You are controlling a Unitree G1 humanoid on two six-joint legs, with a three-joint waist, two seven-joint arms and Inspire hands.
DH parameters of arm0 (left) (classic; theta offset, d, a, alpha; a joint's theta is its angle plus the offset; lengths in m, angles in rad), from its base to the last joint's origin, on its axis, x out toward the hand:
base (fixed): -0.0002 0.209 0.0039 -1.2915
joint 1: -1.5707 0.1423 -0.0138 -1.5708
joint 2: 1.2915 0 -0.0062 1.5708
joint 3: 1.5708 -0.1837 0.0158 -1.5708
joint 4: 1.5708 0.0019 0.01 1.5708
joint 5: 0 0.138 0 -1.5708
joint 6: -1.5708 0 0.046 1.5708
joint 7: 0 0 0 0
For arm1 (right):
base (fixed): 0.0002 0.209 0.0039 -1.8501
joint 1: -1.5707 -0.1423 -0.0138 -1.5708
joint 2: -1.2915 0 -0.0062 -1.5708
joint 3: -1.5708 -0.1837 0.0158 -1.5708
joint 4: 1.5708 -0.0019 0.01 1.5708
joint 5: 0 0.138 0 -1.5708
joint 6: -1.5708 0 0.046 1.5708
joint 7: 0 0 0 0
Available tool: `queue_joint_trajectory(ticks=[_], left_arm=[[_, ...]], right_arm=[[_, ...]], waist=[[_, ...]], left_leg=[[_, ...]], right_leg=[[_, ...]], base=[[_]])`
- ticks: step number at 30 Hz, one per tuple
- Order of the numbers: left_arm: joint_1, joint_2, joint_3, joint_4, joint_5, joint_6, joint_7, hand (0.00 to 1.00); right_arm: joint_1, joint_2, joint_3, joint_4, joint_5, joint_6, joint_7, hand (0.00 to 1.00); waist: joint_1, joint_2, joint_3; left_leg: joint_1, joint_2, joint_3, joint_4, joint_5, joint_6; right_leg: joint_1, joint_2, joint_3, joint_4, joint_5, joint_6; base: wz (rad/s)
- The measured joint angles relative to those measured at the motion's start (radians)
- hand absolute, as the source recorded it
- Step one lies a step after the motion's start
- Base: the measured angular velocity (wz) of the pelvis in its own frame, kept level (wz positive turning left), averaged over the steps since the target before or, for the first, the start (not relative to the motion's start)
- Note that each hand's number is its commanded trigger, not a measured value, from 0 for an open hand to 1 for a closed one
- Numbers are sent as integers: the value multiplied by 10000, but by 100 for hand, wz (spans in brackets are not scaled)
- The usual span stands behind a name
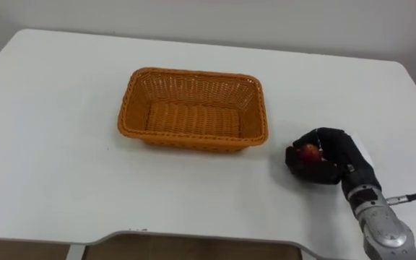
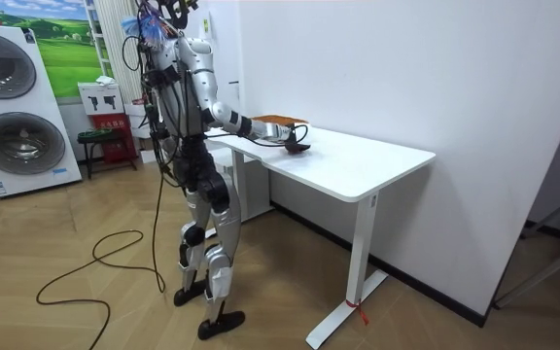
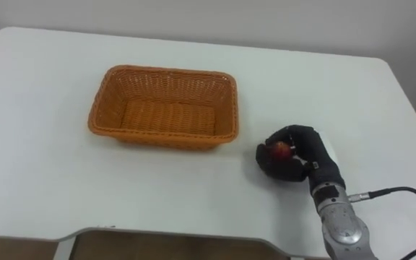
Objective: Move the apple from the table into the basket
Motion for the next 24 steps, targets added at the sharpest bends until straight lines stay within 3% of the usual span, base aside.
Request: queue_joint_trajectory(ticks=[18,24], left_arm=[[-2,-41,8,-85,3,0,27,0],[29,-56,90,-58,-2,6,31,0]], right_arm=[[-6,22,-53,196,102,6,-558,100],[-224,17,-853,-190,170,67,-1440,100]], waist=[[-126,79,-47],[-126,143,-29]], left_leg=[[101,-2,-3,44,2,-4],[128,-5,1,21,4,-6]], right_leg=[[119,5,36,0,0,0],[117,4,75,13,-1,0]], base=[[0],[0]])
